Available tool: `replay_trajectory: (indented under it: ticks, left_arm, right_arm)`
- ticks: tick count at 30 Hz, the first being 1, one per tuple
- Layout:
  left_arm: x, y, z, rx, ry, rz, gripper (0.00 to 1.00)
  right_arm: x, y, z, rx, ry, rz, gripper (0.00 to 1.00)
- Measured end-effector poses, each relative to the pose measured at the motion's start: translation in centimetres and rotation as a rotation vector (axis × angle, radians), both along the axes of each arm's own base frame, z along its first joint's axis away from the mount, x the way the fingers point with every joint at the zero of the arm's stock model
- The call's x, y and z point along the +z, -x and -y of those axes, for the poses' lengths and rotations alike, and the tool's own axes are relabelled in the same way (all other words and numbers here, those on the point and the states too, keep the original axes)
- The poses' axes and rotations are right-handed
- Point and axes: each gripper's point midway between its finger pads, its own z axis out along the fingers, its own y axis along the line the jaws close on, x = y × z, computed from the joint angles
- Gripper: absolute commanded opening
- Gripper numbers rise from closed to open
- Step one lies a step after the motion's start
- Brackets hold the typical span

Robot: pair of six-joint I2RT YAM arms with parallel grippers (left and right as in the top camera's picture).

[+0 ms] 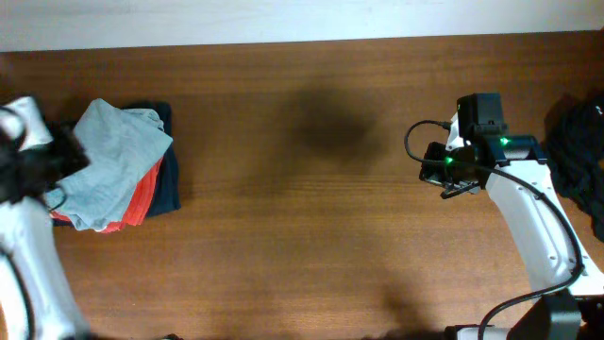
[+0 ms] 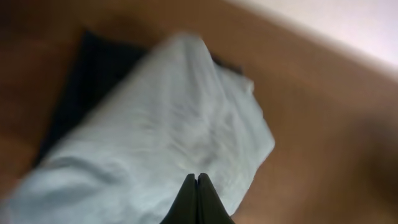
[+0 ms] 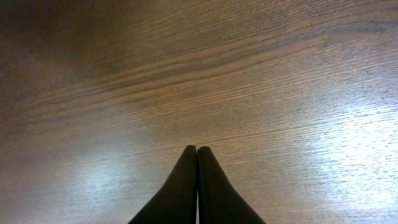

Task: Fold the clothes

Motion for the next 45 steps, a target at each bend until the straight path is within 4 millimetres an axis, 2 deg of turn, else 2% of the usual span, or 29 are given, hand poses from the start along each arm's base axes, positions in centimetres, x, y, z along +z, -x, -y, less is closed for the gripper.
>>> replay_trajectory:
  ticks: [4,8,11,15,17,20,23,25,27,29,31,33,34,35,36,38,40,41,42,45]
  left_arm:
    - [-7.4,-2.3,2.3,-0.159,0.017,-0.174,0.01]
    - [-13.9,-2.9,3.1,-0.226,0.027,-0.322,0.01]
    - [-15.5,-2.9,3.0,-0.232,0.026,-0.356,0.01]
    - [-14.7,-2.8,2.8,-0.228,0.016,-0.36,0.0]
    - [-13.5,-2.6,2.8,-0.218,0.014,-0.362,0.04]
    - [-9.3,-2.7,2.8,-0.206,0.0,-0.313,0.15]
    - [-1.4,-3.0,3.3,-0.212,-0.045,-0.159,0.23]
    - [3.9,-2.5,4.5,-0.254,-0.081,-0.034,0.28]
    - [8.9,-1.2,6.6,-0.343,-0.127,0.091,0.3]
    - [12.3,1.1,9.8,-0.478,-0.162,0.181,0.32]
    - [13.8,3.2,12.9,-0.603,-0.183,0.226,0.37]
    - [14.2,4.8,15.4,-0.697,-0.192,0.237,0.46]
    - [14.2,5.4,16.3,-0.735,-0.2,0.234,0.65]
    - [14.2,5.8,17.0,-0.762,-0.206,0.232,0.99]
    - [14.2,6.1,17.4,-0.779,-0.217,0.232,0.99]
    - [14.2,6.5,18.0,-0.793,-0.232,0.23,0.99]
    - [14.4,6.9,18.1,-0.784,-0.241,0.228,0.99]
    - [14.5,7.2,18.0,-0.777,-0.249,0.229,0.99]
    - [14.6,7.4,18.0,-0.774,-0.254,0.23,0.99]
    - [14.8,8.3,18.0,-0.765,-0.26,0.225,0.99]
  right_arm:
    - [0.0,0.1,0.0,0.0,-0.001,-0.003,0.04]
    - [-0.1,0.4,0.0,0.0,-0.001,-0.015,0.04]
    - [-0.2,0.6,0.0,0.0,-0.001,-0.027,0.04]
    - [-0.2,0.6,0.0,0.001,-0.001,-0.027,0.04]
    - [-0.2,0.7,0.0,0.0,-0.001,-0.029,0.04]
    - [-0.2,0.7,0.0,0.0,-0.001,-0.029,0.04]
    - [-0.2,0.7,0.0,0.0,-0.001,-0.029,0.04]
    - [-0.1,0.6,0.0,0.0,-0.001,-0.027,0.05]
    - [0.3,0.5,0.0,0.013,0.004,-0.011,0.07]
    - [1.6,0.3,-0.1,0.033,0.009,0.029,0.11]
    - [4.0,0.1,-0.2,0.066,0.014,0.104,0.16]
    - [7.7,0.1,-0.5,0.112,0.025,0.222,0.19]
    - [9.6,0.3,-0.6,0.134,0.034,0.286,0.22]
    - [11.8,0.7,-0.6,0.154,0.046,0.357,0.27]
    - [14.3,1.5,-0.7,0.171,0.058,0.438,0.33]
    - [18.1,3.2,-0.8,0.194,0.083,0.567,0.64]
    - [21.2,5.2,-0.9,0.202,0.099,0.675,0.8]
    - [22.3,6.2,-0.9,0.212,0.112,0.718,0.93]
    - [23.2,7.1,-1.0,0.214,0.12,0.755,0.99]
    - [25.1,9.1,-1.1,0.22,0.132,0.836,0.99]
